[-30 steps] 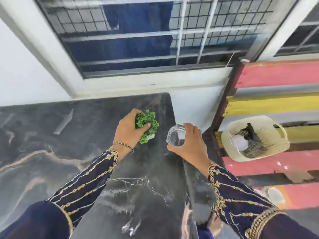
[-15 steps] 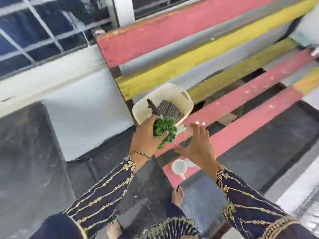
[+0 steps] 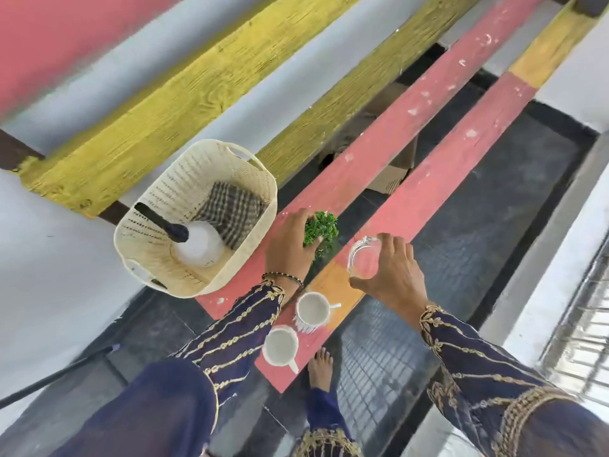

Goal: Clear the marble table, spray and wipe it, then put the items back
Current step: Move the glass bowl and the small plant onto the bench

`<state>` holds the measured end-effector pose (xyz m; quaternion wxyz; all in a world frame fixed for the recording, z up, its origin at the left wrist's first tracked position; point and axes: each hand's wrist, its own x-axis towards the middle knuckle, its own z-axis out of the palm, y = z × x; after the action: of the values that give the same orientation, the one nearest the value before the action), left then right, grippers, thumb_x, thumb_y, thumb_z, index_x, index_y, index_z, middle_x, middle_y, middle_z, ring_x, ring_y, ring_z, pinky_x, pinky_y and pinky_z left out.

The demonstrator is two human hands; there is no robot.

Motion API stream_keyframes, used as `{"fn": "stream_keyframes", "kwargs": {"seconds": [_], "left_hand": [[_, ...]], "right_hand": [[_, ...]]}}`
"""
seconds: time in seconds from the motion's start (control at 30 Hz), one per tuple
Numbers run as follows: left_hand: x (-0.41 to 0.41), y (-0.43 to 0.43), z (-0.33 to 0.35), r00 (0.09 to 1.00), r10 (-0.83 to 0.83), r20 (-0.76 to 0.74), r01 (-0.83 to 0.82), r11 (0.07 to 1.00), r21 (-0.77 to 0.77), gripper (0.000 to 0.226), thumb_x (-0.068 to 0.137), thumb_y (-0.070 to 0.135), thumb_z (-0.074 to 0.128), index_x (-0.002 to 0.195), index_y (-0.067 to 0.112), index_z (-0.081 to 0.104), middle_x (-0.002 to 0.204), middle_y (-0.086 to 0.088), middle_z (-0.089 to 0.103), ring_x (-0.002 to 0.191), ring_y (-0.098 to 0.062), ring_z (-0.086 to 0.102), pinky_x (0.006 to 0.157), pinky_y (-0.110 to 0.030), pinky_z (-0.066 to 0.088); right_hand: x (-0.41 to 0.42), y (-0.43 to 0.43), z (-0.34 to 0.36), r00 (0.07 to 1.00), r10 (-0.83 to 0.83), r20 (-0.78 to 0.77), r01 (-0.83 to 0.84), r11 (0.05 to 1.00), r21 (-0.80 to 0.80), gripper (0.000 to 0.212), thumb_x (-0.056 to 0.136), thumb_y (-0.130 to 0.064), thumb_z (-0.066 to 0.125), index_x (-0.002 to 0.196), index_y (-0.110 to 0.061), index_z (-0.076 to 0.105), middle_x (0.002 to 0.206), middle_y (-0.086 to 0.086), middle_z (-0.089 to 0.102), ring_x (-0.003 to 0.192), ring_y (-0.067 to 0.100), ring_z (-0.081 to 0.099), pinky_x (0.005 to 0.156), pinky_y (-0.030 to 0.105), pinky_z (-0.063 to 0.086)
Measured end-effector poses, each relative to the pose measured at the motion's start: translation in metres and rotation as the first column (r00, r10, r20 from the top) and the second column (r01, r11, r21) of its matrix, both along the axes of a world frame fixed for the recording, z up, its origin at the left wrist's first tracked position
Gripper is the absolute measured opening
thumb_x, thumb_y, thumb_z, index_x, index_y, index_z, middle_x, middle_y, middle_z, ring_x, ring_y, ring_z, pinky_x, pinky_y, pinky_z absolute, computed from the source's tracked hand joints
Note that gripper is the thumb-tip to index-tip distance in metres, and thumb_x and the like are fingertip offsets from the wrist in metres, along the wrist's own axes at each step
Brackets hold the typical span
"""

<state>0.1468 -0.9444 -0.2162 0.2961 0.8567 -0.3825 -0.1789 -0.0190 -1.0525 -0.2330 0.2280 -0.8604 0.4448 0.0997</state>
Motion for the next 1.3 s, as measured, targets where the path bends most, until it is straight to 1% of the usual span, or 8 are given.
{"fn": "stream_keyframes", "kwargs": {"seconds": [0.13,0.53,0.63,0.77,0.87,1.0,1.2,1.3], "left_hand": [[0.012,-0.029,-0.023,0.999,0.000,0.041,0.000,1.000,-0.003,0.041,0.079,0.008,0.074,0.116,0.008,0.057,0.113,-0.008,0.062,0.105,-0.029,0.061,0.087,-0.044,0.051],[0.038,-0.059,-0.050,0.999,0.000,0.048,0.000,1.000,-0.002,0.036,0.081,0.008,0.072,0.112,0.010,0.052,0.114,-0.006,0.057,0.104,-0.026,0.060,0.081,-0.042,0.052],[0.043,-0.064,-0.051,0.999,0.023,0.048,-0.023,1.000,0.002,0.036,0.085,0.015,0.070,0.115,0.009,0.051,0.115,-0.009,0.056,0.103,-0.026,0.059,0.077,-0.038,0.050],[0.042,-0.063,-0.050,0.997,-0.003,0.080,-0.002,0.998,0.069,0.049,0.086,0.026,0.069,0.130,0.016,0.048,0.121,-0.009,0.050,0.100,-0.029,0.062,0.067,-0.039,0.057],[0.041,-0.062,-0.044,0.996,-0.031,0.088,0.018,0.989,0.144,0.060,0.083,0.028,0.073,0.135,0.026,0.044,0.124,-0.007,0.047,0.096,-0.029,0.065,0.063,-0.035,0.054],[0.044,-0.061,-0.028,0.995,-0.068,0.075,0.050,0.973,0.224,0.069,0.080,0.030,0.074,0.139,0.029,0.039,0.129,-0.008,0.044,0.098,-0.029,0.063,0.067,-0.037,0.057],[0.052,-0.048,0.004,0.995,-0.054,0.081,0.030,0.960,0.279,0.077,0.080,0.038,0.074,0.142,0.016,0.033,0.135,-0.009,0.044,0.114,-0.027,0.058,0.082,-0.040,0.057],[0.049,-0.033,0.023,0.995,-0.067,0.075,0.047,0.968,0.247,0.068,0.083,0.037,0.072,0.137,0.013,0.038,0.130,-0.008,0.049,0.109,-0.024,0.061,0.077,-0.034,0.055]], "right_hand": [[0.007,-0.017,-0.025,1.000,0.021,-0.020,-0.021,1.000,0.009,0.112,0.064,-0.054,0.087,0.147,-0.010,0.028,0.139,0.012,0.042,0.129,0.033,0.040,0.101,0.046,0.046],[0.019,-0.033,-0.055,0.990,0.120,-0.070,-0.120,0.993,0.009,0.116,0.060,-0.055,0.089,0.147,-0.010,0.029,0.137,0.013,0.041,0.124,0.032,0.043,0.097,0.045,0.051],[0.019,-0.035,-0.057,0.984,0.146,-0.098,-0.147,0.989,0.003,0.120,0.061,-0.057,0.089,0.150,-0.010,0.024,0.141,0.012,0.037,0.126,0.032,0.041,0.100,0.046,0.049],[0.023,-0.035,-0.055,0.979,0.154,-0.133,-0.152,0.988,0.020,0.121,0.062,-0.065,0.084,0.153,-0.013,0.022,0.147,0.011,0.035,0.131,0.032,0.038,0.107,0.052,0.039],[0.029,-0.035,-0.048,0.981,0.167,-0.102,-0.169,0.985,-0.014,0.113,0.067,-0.068,0.079,0.150,-0.011,0.029,0.147,0.012,0.038,0.131,0.032,0.038,0.111,0.050,0.033],[0.045,-0.037,-0.030,0.983,0.182,0.012,-0.181,0.981,-0.073,0.096,0.075,-0.060,0.078,0.144,-0.007,0.038,0.140,0.012,0.045,0.124,0.031,0.041,0.103,0.042,0.035],[0.076,-0.033,0.005,0.959,0.233,0.162,-0.211,0.967,-0.145,0.072,0.082,-0.044,0.077,0.134,-0.005,0.048,0.125,0.011,0.054,0.112,0.029,0.048,0.098,0.043,0.044],[0.093,-0.024,0.019,0.941,0.273,0.200,-0.246,0.957,-0.152,0.062,0.083,-0.036,0.077,0.128,-0.003,0.050,0.119,0.011,0.056,0.105,0.028,0.049,0.094,0.045,0.047]]}}
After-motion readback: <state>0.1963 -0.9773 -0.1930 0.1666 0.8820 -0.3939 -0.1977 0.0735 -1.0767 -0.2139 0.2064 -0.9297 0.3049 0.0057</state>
